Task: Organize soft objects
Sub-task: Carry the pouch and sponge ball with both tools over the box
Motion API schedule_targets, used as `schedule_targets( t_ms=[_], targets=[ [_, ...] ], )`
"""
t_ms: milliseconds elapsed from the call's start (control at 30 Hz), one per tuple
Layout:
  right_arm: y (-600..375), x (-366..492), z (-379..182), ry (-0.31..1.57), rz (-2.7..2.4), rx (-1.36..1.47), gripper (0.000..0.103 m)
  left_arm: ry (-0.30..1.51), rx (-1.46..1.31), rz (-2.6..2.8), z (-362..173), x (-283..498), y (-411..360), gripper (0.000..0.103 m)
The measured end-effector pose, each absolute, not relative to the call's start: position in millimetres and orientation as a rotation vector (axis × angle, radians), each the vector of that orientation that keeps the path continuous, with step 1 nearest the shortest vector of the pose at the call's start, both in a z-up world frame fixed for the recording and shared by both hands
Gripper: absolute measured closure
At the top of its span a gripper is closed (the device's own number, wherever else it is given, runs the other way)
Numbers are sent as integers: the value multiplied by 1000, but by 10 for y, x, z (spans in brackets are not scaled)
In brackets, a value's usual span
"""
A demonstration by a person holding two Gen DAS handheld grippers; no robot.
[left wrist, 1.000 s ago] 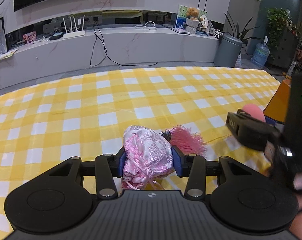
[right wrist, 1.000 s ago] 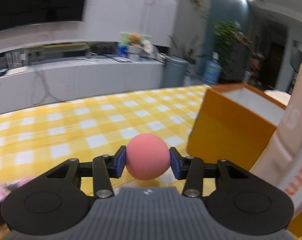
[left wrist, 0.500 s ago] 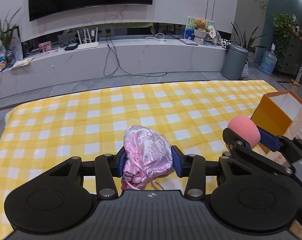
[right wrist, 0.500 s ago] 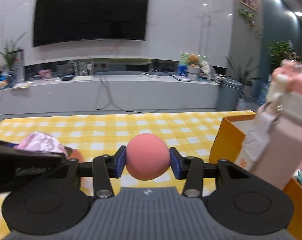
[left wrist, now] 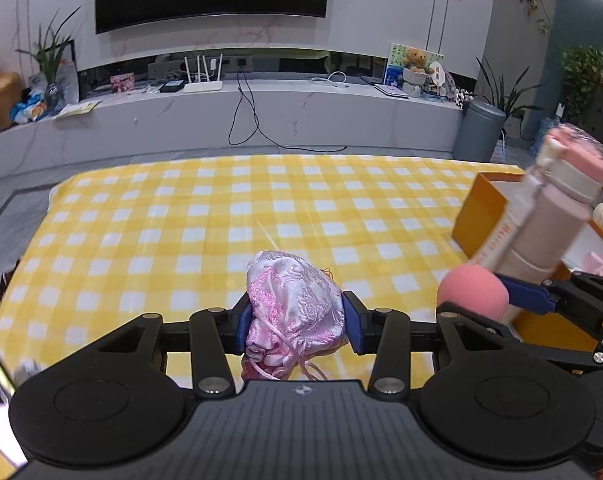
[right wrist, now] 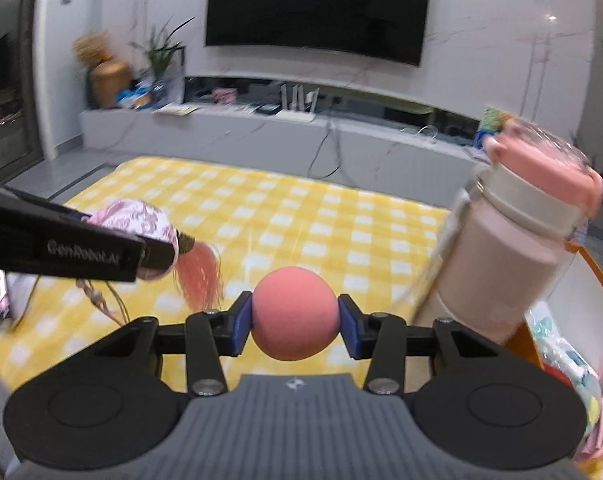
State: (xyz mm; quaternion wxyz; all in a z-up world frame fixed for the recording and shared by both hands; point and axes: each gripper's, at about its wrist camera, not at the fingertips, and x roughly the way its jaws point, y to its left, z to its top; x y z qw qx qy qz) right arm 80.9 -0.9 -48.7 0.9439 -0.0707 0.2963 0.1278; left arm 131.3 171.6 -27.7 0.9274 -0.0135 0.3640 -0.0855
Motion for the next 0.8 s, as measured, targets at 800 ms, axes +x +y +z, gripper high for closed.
schedule_targets(
  t_ms=[800],
  targets=[
    [-1684, 91, -328, 695, 325, -172, 58, 761, -37, -342, -112, 448, 424, 53]
  ],
)
